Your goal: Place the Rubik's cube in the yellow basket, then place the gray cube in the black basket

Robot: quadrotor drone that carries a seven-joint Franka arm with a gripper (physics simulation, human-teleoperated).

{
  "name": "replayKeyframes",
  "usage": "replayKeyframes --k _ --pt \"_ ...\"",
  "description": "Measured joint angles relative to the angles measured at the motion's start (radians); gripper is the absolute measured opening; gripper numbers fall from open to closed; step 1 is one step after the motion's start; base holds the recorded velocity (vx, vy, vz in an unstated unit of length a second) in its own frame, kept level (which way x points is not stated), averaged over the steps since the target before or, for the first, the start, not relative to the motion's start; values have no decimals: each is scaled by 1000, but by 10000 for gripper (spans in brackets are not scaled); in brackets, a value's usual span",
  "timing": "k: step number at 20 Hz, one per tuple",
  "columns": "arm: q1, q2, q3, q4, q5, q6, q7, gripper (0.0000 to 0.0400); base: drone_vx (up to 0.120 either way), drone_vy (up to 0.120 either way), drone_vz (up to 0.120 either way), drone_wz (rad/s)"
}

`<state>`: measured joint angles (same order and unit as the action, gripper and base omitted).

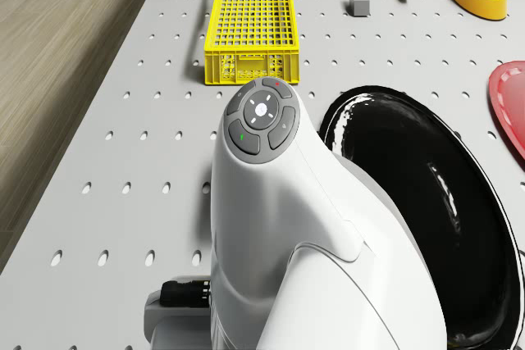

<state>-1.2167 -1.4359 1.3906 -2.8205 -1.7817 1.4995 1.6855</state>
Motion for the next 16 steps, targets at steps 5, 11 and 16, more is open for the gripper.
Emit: replayKeyframes --k 5,11,16 --pt "-3 -14 2 0 7 12 2 325 120 120 0 0" --pt "-6 -29 4 1 13 26 5 325 120 47 0 0" --pt "-8 -41 6 1 18 37 7 325 120 0 0 0"
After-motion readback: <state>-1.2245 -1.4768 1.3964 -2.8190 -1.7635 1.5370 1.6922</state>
